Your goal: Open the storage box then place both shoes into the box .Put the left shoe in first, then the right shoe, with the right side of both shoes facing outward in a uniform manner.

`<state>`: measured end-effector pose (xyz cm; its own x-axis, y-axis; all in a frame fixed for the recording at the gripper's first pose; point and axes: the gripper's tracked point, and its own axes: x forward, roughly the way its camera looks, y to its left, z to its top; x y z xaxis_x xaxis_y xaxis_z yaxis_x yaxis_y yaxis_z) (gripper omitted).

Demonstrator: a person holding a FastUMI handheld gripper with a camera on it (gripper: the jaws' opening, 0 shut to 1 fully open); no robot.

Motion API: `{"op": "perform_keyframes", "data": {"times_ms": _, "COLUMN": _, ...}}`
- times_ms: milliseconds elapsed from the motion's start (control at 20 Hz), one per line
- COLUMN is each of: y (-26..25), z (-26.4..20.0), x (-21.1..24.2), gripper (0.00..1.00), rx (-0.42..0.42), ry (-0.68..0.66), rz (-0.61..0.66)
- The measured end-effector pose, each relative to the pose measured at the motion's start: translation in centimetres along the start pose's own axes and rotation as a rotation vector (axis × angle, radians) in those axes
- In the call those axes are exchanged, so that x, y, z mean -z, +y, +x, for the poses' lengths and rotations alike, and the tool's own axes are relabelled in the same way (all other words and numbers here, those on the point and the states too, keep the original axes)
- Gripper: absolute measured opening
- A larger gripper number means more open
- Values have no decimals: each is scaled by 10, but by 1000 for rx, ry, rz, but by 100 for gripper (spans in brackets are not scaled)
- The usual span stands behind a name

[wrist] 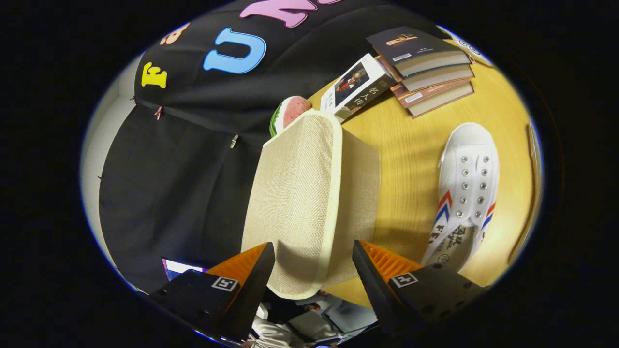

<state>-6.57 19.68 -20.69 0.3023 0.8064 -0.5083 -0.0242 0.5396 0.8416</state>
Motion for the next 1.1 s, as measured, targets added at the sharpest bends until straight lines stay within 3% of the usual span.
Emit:
{"op": "perform_keyframes", "data": {"times_ms": 200, "y": 5, "z": 14, "x": 14, "gripper": 94, "rx": -46, "ry": 74, "rz": 115}}
{"op": "perform_keyframes", "data": {"times_ms": 350, "y": 7, "z": 12, "x": 16, "gripper": 68, "rx": -63, "ry": 100, "rz": 194}}
{"op": "perform_keyframes", "data": {"times_ms": 600, "y": 10, "z": 7, "x": 12, "gripper": 56, "rx": -94, "ry": 142, "rz": 244}}
{"op": "perform_keyframes", "data": {"times_ms": 750, "y": 16, "z": 5, "x": 9, "gripper": 12, "rx": -123, "ry": 146, "rz": 256}}
{"op": "perform_keyframes", "data": {"times_ms": 850, "y": 16, "z": 5, "x": 8, "gripper": 7, "rx": -133, "ry": 150, "rz": 256}}
{"op": "perform_keyframes", "data": {"times_ms": 1100, "y": 18, "z": 2, "x": 6, "gripper": 6, "rx": -83, "ry": 128, "rz": 205}}
